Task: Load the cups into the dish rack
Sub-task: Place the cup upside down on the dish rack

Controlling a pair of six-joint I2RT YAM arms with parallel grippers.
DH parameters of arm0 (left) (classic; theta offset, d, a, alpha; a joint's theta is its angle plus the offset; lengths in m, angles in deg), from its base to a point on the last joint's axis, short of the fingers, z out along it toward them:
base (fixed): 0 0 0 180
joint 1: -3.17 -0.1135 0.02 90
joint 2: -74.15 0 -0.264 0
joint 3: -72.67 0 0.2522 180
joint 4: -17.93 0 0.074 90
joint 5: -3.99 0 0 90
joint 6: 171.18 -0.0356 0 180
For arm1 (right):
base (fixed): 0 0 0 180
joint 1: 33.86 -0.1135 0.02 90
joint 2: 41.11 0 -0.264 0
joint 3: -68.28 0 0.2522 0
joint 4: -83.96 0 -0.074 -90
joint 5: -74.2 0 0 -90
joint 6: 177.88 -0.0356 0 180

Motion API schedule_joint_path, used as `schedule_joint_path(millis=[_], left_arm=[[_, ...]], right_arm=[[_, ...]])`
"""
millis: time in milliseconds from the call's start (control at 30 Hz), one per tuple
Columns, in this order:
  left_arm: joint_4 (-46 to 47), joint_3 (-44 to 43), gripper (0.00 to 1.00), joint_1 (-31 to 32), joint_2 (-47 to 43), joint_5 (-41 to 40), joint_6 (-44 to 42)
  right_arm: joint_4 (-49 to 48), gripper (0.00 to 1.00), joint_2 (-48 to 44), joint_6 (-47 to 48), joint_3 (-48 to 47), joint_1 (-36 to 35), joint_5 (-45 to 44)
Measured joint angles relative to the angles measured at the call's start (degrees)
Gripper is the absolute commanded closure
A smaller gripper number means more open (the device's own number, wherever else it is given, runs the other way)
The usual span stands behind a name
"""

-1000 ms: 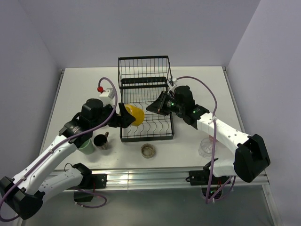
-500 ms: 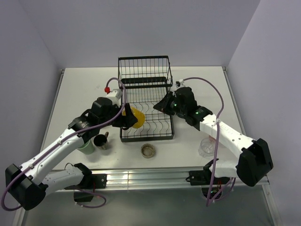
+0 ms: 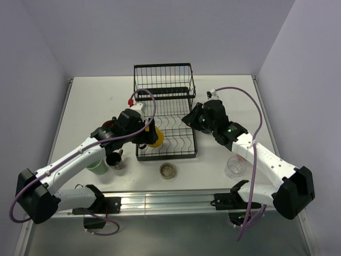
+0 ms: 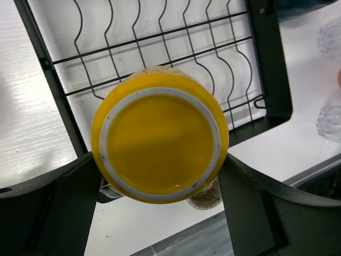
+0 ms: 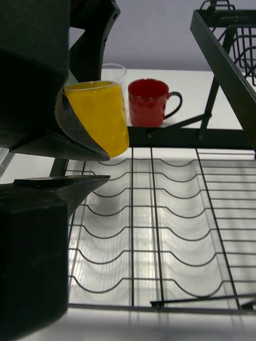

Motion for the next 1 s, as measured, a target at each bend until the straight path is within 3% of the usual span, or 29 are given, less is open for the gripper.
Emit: schedule_joint_path(millis=[1000], left_arm=[[-2.56,-2.16,1.00,1.20,10.73,-6.62,1.07]], right_arm=[[5.14,0.73,-2.38,4.07,-2.78,0.00,-6.78]])
